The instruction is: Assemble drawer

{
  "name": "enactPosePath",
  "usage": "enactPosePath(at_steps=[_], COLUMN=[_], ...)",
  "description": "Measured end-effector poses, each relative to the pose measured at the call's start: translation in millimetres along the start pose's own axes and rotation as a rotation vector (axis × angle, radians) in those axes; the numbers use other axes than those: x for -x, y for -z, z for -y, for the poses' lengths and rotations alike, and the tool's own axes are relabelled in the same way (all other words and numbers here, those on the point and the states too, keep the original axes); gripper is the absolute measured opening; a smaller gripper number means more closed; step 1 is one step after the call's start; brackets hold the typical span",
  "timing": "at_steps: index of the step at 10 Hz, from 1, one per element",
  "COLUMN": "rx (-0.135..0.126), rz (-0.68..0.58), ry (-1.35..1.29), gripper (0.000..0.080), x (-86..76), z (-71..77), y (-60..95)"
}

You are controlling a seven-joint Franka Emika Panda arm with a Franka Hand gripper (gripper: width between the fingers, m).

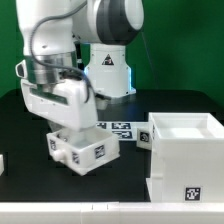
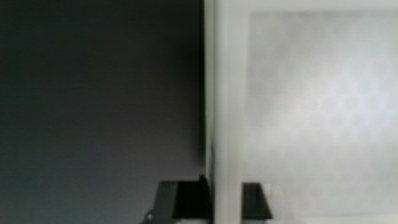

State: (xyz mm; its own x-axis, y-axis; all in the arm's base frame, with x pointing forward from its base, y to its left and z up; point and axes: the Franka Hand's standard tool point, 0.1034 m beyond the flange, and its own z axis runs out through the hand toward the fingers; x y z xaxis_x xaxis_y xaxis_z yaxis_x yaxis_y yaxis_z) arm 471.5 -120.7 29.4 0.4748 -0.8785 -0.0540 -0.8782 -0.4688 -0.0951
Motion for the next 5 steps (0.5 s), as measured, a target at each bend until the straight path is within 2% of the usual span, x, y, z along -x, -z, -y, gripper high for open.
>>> enactPosePath(at_steps=[1,4,5], rx=[-0.019,-0.025,-0.020], rz=[-0.001,0.006,0.033], ry=[-0.075,-0.242,-0.337], gripper=[0.0040,0.0040,0.0040], x=[-2.4,1.5,3.7], z=[-1.9,0.6,2.5], y=[-0.4,-1.5,-2.7])
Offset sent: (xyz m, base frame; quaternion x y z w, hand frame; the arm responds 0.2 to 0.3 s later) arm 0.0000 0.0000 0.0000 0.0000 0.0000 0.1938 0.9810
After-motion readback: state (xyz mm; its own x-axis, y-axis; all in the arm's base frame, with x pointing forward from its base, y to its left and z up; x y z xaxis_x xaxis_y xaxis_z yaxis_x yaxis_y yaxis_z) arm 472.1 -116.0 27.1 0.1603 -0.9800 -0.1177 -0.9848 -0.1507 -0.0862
